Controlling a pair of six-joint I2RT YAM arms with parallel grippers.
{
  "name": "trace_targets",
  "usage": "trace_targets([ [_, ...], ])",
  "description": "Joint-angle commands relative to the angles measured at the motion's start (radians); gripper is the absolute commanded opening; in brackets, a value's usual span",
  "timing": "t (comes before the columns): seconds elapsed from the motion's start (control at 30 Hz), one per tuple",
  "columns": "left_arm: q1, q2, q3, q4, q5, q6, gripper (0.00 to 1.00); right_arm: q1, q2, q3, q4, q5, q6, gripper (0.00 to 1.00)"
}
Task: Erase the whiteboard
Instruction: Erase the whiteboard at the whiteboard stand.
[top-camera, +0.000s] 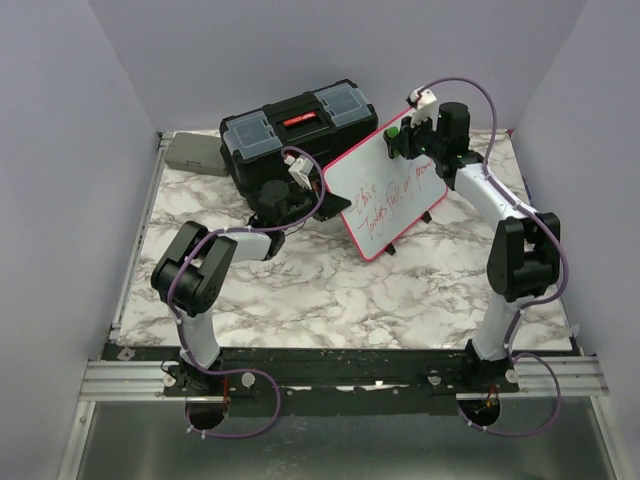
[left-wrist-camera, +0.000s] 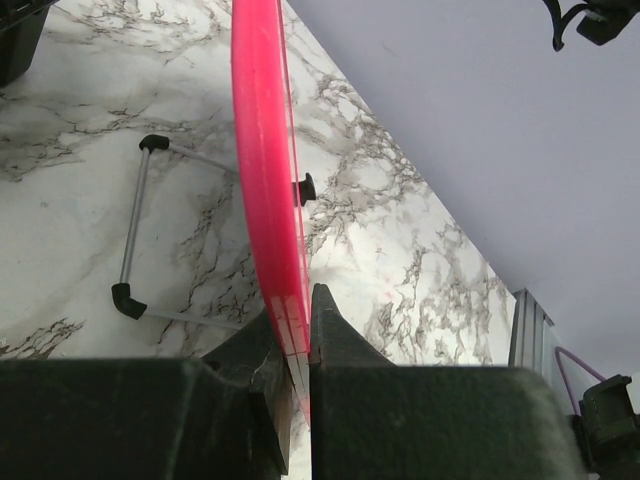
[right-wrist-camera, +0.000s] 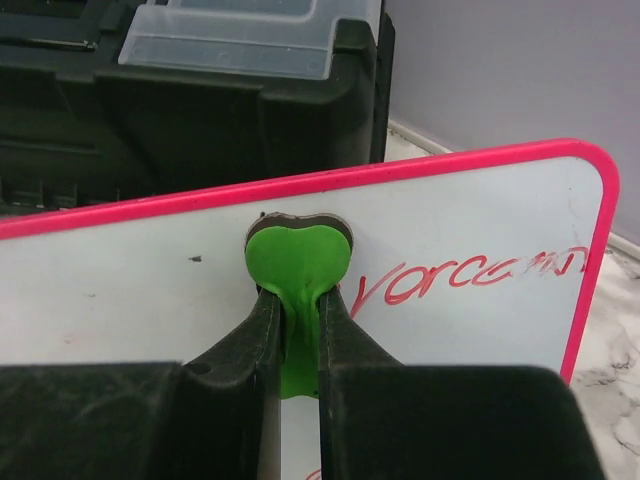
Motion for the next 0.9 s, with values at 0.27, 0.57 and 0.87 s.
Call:
trace_targets([
  [0.27, -0.039, 0.026, 0.008, -0.018, 0.201, 0.052, 0.00, -0.041, 0.058, -0.058, -0.065, 0.034, -0.008, 0.01],
  [0.57, -0.036, 0.028, 0.004, -0.007, 0.207, 0.050, 0.00, -0.040, -0.025, -0.190, -0.079, -0.191, -0.074, 0.01],
  [0.87, -0.036, 0.029, 0.002, -0.005, 0.205, 0.043, 0.00, -0.038, 0.017, -0.042, -0.030, -0.131, 0.069, 0.01],
])
